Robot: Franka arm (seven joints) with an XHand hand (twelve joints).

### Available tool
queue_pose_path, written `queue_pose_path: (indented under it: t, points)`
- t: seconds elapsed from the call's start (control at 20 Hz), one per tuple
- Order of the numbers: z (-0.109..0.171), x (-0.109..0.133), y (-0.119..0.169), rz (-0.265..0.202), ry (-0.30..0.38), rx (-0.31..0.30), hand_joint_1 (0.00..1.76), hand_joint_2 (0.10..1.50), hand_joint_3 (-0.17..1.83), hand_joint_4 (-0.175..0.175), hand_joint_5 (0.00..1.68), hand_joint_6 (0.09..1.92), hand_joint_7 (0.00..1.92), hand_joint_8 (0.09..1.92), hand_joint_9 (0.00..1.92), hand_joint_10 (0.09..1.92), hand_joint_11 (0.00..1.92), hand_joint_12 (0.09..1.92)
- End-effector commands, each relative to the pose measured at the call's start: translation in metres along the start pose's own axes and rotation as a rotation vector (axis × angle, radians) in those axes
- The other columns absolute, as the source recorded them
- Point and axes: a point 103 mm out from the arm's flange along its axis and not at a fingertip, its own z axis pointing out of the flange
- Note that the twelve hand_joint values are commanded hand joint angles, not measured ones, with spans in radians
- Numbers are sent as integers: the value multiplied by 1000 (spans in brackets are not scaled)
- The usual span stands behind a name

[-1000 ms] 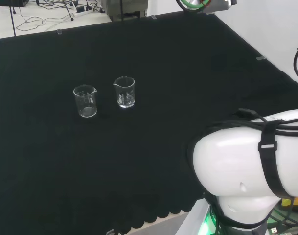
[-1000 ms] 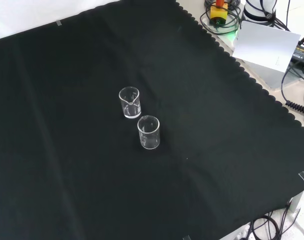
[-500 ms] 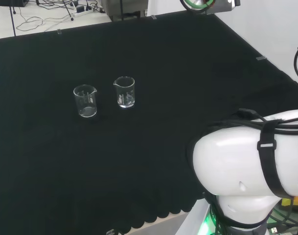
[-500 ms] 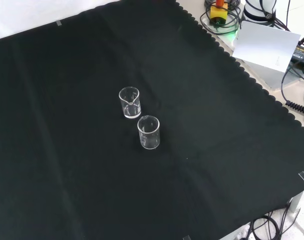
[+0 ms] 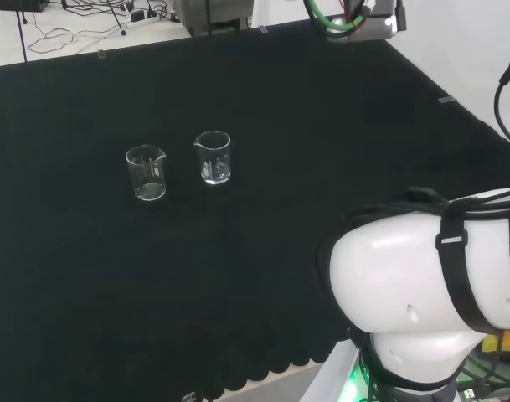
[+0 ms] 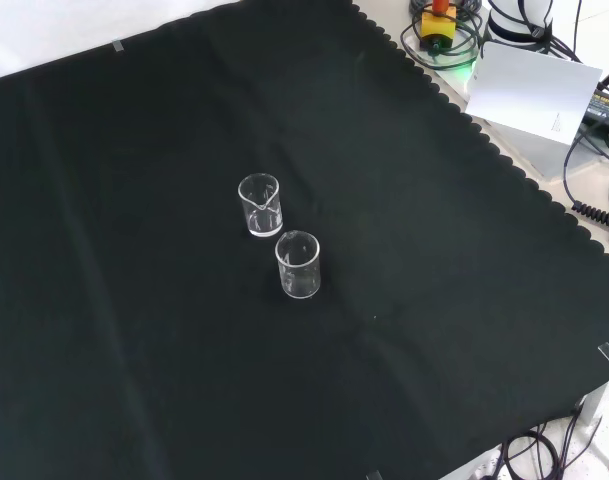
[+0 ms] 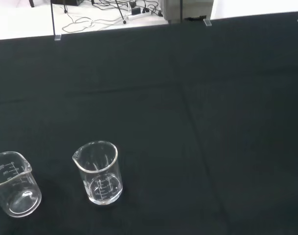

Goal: Pick up the beaker on the right.

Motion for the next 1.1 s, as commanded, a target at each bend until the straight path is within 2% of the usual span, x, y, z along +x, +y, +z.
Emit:
queue_pose_path:
  t: [0.05, 0.5, 1.1]
  points:
    - [28, 5, 14, 24, 19, 24, 92, 1315, 236, -28, 358, 122, 74, 523, 179, 646, 0, 1286]
    - [69, 5, 55, 13, 49, 46, 111, 1311, 230, -29, 370, 116, 77, 525, 186, 649, 0, 1285]
    - [125, -9, 80, 11, 79, 79, 152, 1304, 222, -34, 391, 108, 87, 531, 198, 652, 0, 1281]
